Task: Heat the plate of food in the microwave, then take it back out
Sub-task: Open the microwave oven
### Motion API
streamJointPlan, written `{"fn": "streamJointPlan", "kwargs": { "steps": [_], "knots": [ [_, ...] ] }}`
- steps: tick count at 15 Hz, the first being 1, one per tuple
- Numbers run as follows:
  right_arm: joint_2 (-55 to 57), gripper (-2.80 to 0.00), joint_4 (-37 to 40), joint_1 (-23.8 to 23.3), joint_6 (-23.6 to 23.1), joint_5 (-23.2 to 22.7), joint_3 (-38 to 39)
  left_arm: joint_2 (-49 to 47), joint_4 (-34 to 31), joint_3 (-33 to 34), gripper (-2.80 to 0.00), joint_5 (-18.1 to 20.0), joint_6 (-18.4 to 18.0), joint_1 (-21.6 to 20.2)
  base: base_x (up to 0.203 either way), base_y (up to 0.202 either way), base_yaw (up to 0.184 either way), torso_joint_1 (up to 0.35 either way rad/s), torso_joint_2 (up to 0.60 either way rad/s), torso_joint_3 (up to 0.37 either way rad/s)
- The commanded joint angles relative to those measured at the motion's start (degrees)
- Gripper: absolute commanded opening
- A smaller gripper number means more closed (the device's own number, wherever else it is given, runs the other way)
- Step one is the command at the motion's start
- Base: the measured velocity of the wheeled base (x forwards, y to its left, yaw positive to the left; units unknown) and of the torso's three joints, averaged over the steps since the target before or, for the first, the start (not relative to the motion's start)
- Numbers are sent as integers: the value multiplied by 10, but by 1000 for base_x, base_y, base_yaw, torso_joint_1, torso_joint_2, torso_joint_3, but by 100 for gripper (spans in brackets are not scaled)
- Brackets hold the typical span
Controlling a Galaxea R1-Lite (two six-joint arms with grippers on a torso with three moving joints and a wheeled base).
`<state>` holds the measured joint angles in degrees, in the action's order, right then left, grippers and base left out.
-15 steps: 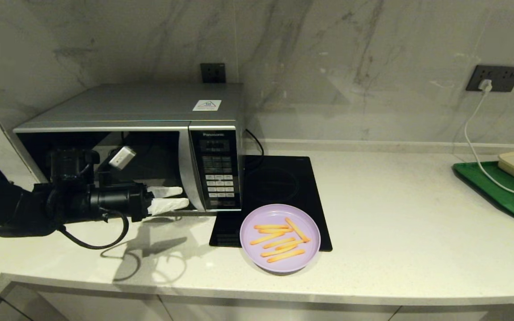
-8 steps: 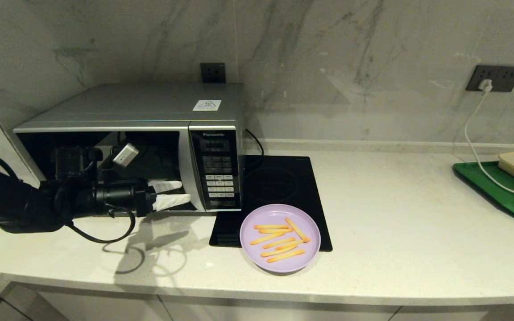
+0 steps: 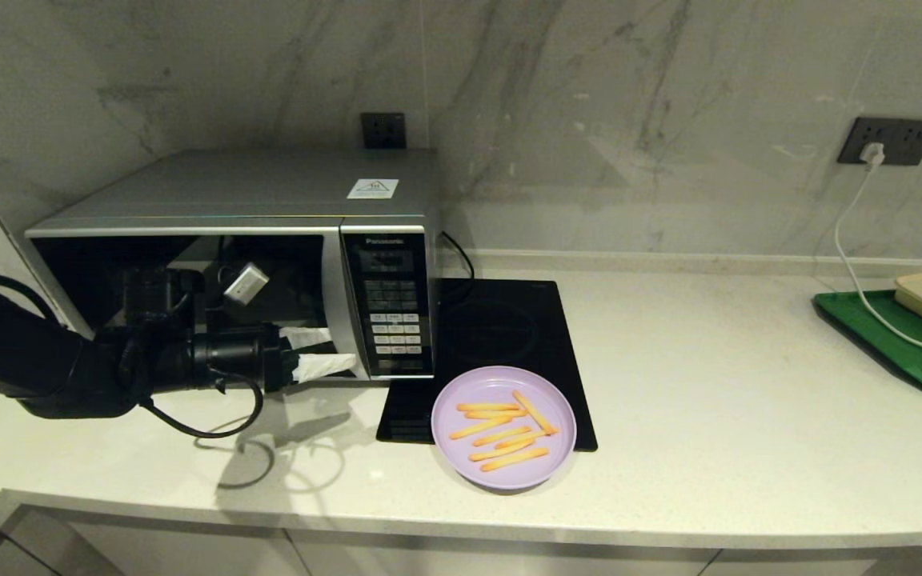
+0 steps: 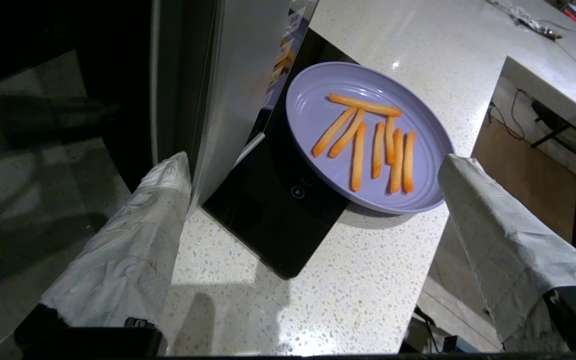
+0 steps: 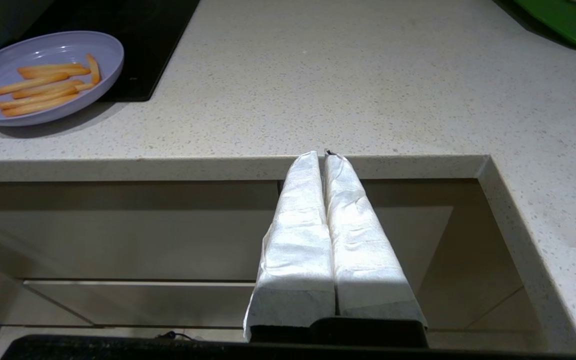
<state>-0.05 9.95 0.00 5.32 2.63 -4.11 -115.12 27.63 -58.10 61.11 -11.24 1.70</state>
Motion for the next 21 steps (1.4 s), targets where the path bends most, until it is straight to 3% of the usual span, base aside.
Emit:
{"fn": "streamJointPlan", "kwargs": {
  "steps": [1, 10, 14, 21],
  "knots": [
    [0, -280, 1, 1, 0, 0, 0, -10, 1, -12, 0, -2, -2, 8, 0, 0, 0, 0, 0, 0],
    [0, -280, 1, 0, 0, 0, 0, -39, -6, -41, 0, 5, 4, 11, 0, 0, 0, 0, 0, 0],
    [0, -280, 1, 0, 0, 0, 0, -54, -7, -45, 0, 45, 52, 11, 0, 0, 0, 0, 0, 0],
    [0, -280, 1, 0, 0, 0, 0, -27, -68, -14, 0, 103, 54, -25, 0, 0, 0, 0, 0, 0]
  ]
}}
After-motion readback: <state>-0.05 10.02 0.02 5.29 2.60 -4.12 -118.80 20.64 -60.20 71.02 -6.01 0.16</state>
